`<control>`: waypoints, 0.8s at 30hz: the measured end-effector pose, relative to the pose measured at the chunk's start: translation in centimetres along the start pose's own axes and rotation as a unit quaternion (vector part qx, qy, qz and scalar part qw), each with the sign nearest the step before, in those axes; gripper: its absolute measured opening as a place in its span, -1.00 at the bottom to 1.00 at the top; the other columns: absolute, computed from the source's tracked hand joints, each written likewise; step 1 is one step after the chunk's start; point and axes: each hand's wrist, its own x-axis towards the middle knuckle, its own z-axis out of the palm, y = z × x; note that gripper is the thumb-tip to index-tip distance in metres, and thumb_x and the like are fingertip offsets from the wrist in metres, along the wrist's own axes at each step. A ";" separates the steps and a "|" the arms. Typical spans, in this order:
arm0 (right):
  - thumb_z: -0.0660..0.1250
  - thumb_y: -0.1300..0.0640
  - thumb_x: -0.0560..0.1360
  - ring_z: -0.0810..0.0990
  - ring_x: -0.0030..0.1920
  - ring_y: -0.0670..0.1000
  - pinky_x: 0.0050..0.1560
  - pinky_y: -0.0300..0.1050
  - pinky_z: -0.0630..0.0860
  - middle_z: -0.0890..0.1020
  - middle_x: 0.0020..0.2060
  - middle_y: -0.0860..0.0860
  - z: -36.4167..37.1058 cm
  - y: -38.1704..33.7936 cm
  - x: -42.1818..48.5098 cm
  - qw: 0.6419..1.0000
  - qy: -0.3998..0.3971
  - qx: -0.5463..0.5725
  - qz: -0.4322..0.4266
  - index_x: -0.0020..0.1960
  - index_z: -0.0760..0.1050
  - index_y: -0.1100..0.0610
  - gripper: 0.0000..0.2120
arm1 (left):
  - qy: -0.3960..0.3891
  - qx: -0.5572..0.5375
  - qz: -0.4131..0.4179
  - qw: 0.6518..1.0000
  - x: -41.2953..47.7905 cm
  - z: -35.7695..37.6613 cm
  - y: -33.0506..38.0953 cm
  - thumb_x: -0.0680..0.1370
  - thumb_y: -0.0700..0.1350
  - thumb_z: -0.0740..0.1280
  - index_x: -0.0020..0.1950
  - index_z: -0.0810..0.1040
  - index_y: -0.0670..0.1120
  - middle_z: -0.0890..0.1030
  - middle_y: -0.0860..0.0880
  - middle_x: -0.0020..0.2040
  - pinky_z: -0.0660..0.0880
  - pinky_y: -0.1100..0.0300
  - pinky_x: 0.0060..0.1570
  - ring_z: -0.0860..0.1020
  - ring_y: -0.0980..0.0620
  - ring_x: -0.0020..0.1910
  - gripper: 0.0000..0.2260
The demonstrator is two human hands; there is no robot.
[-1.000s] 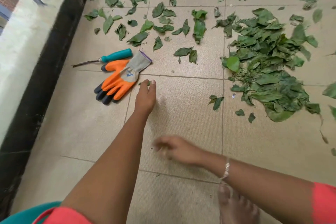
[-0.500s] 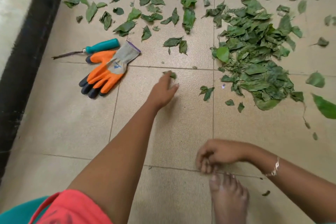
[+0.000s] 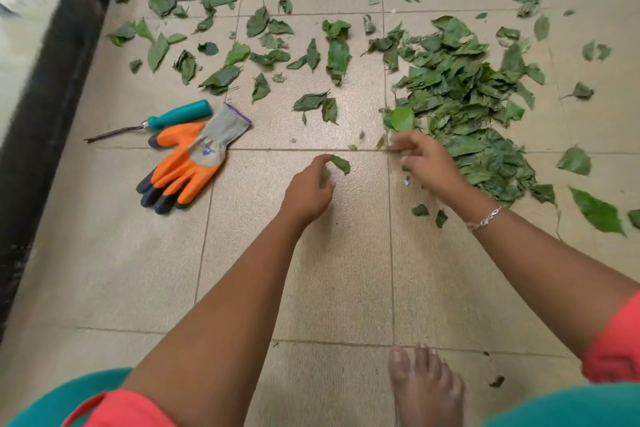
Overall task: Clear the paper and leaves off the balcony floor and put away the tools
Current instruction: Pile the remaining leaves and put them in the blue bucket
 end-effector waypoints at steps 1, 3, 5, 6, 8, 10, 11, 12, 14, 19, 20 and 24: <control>0.14 0.46 0.48 0.54 -0.05 0.00 -0.05 -0.09 0.56 0.55 0.01 -0.03 -0.8 0.2 0.3 1.000 0.017 -0.010 -0.010 0.14 0.49 0.15 -0.64 | 0.001 0.013 0.001 1.000 0.1 -0.3 0.3 0.60 -0.18 0.20 0.45 0.27 -0.06 0.44 -0.13 0.36 0.35 0.14 0.19 0.42 -0.11 0.31 -0.59; 0.14 0.48 0.46 0.58 -0.10 -0.02 -0.10 -0.15 0.57 0.59 -0.09 -0.01 -1.5 0.6 -0.1 0.991 -0.115 -0.074 -0.002 -0.01 0.52 0.15 -0.68 | -0.003 0.039 -0.003 0.999 0.5 -1.3 0.8 0.60 -0.19 0.18 0.45 0.26 -0.08 0.43 -0.12 0.37 0.35 0.13 0.19 0.42 -0.10 0.31 -0.59; 0.11 0.48 0.44 0.62 -0.07 0.07 -0.09 -0.10 0.56 0.64 -0.12 0.07 -1.2 1.7 -0.8 0.936 -0.304 -0.172 0.038 -0.06 0.55 0.13 -0.65 | -0.017 0.067 -0.005 0.998 1.3 -2.5 1.8 0.59 -0.19 0.18 0.45 0.26 -0.11 0.40 -0.10 0.40 0.33 0.12 0.23 0.39 -0.09 0.35 -0.58; 0.10 0.47 0.44 0.60 -0.02 0.08 -0.04 -0.06 0.53 0.63 -0.06 0.08 -1.3 2.3 -0.8 0.922 -0.321 -0.216 0.033 0.02 0.55 0.12 -0.62 | -0.030 0.082 -0.004 0.996 1.9 -3.0 2.6 0.58 -0.18 0.20 0.45 0.26 -0.11 0.39 -0.10 0.40 0.32 0.11 0.25 0.38 -0.09 0.35 -0.58; 0.11 0.44 0.43 0.53 0.08 0.10 0.01 -0.08 0.47 0.56 0.05 0.05 -2.3 2.8 -0.4 0.945 -0.162 -0.285 -0.018 0.22 0.48 0.08 -0.53 | -0.068 0.103 -0.008 0.992 3.3 -3.4 4.6 0.58 -0.16 0.23 0.43 0.29 -0.12 0.39 -0.11 0.40 0.32 0.11 0.25 0.37 -0.09 0.35 -0.59; 0.12 0.45 0.41 0.52 0.06 0.10 -0.02 -0.07 0.50 0.56 0.07 0.05 -3.6 2.7 -0.5 0.957 -0.035 -0.286 -0.027 0.24 0.48 0.06 -0.49 | -0.113 0.119 -0.019 0.986 4.9 -3.6 6.9 0.58 -0.15 0.24 0.41 0.32 -0.14 0.39 -0.14 0.39 0.33 0.12 0.23 0.38 -0.10 0.34 -0.60; 0.12 0.44 0.41 0.54 0.04 0.08 -0.03 -0.05 0.53 0.57 0.05 0.05 -3.9 2.7 -0.8 0.962 -0.049 -0.267 -0.018 0.21 0.50 0.06 -0.51 | -0.133 0.127 -0.025 0.983 5.6 -3.5 8.0 0.57 -0.16 0.24 0.40 0.33 -0.15 0.40 -0.15 0.38 0.34 0.12 0.22 0.38 -0.11 0.33 -0.61; 0.13 0.43 0.43 0.56 0.02 0.07 -0.03 -0.04 0.54 0.59 0.04 0.05 -3.7 2.5 -1.2 0.962 -0.097 -0.255 -0.011 0.19 0.52 0.07 -0.54 | -0.150 0.136 -0.034 0.979 6.4 -3.6 8.8 0.57 -0.16 0.25 0.39 0.34 -0.15 0.41 -0.16 0.37 0.35 0.10 0.23 0.39 -0.12 0.32 -0.61; 0.14 0.41 0.45 0.56 0.04 0.04 0.04 -0.06 0.51 0.59 0.05 0.05 -2.1 1.7 -2.2 0.952 -0.186 -0.242 -0.025 0.20 0.52 0.09 -0.58 | -0.171 0.151 -0.055 0.972 7.3 -3.8 9.8 0.56 -0.19 0.25 0.38 0.36 -0.16 0.43 -0.17 0.34 0.40 0.08 0.23 0.42 -0.12 0.29 -0.62; 0.10 0.42 0.46 0.48 0.15 0.12 0.12 -0.05 0.44 0.46 0.17 0.14 4.3 -1.8 0.6 0.922 -0.310 -0.209 -0.101 0.36 0.35 0.13 -0.50 | -0.169 0.228 -0.075 0.956 8.3 -4.9 9.2 0.55 -0.29 0.17 0.31 0.42 -0.17 0.49 -0.16 0.28 0.39 0.09 0.16 0.45 -0.11 0.24 -0.68; 0.10 0.42 0.47 0.47 0.18 0.15 0.15 -0.03 0.43 0.44 0.20 0.17 5.0 -2.3 1.9 0.911 -0.328 -0.227 -0.107 0.39 0.32 0.16 -0.49 | -0.167 0.243 -0.078 0.952 8.5 -5.0 9.0 0.55 -0.31 0.16 0.29 0.44 -0.20 0.50 -0.17 0.26 0.39 0.10 0.11 0.46 -0.13 0.23 -0.69; 0.09 0.43 0.47 0.47 0.17 0.21 0.07 0.00 0.51 0.42 0.23 0.19 2.2 -3.0 7.7 0.949 -0.166 -0.262 -0.060 0.41 0.25 0.14 -0.47 | -0.260 0.287 -0.130 0.913 9.6 -4.8 9.5 0.58 -0.30 0.15 0.22 0.45 -0.36 0.59 -0.25 0.15 0.44 0.18 -0.21 0.57 -0.13 0.13 -0.75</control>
